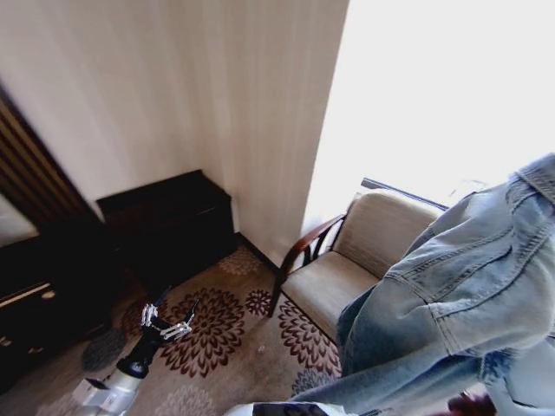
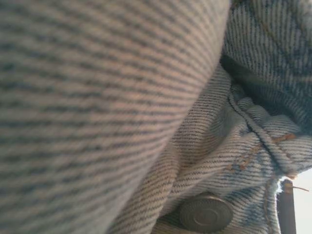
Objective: Pick up the clothes from the bed and hang them on the clothes hanger.
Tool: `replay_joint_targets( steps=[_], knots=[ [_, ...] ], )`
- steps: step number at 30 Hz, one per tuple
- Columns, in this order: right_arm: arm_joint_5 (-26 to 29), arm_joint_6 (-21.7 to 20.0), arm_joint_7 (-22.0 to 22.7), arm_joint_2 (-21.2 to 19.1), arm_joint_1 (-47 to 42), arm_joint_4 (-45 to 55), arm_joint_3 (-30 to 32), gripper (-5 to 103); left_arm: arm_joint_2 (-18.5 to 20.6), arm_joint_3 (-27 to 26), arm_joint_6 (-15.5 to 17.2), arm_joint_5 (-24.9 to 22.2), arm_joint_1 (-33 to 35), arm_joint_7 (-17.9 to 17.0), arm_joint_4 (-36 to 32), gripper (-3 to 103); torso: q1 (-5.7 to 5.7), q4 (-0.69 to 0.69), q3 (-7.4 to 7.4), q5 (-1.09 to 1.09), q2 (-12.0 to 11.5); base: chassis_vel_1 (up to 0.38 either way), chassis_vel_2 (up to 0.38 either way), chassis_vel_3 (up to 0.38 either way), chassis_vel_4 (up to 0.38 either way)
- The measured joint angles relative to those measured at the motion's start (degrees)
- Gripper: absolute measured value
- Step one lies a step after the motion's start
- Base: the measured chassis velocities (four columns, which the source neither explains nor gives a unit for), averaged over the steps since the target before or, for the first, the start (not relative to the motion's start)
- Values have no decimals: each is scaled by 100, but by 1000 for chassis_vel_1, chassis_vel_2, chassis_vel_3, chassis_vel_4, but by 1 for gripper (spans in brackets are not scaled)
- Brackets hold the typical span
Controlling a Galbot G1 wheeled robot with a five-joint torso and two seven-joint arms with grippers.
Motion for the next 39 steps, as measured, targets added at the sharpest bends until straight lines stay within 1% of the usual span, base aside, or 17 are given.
replay_joint_targets(
  steps=[23,39],
  knots=[
    [-49,1,-13,68,-121,0,0,20,-21,71,0,-16,-75,-1,44,100,0,1,0,0,0,-124,-126,-123,-121],
    [-54,-20,-16,128,-179,0,8,20,10,69,2,-133,-57,-28,10,100,0,0,0,0,0,-123,-130,-127,-126]
  ],
)
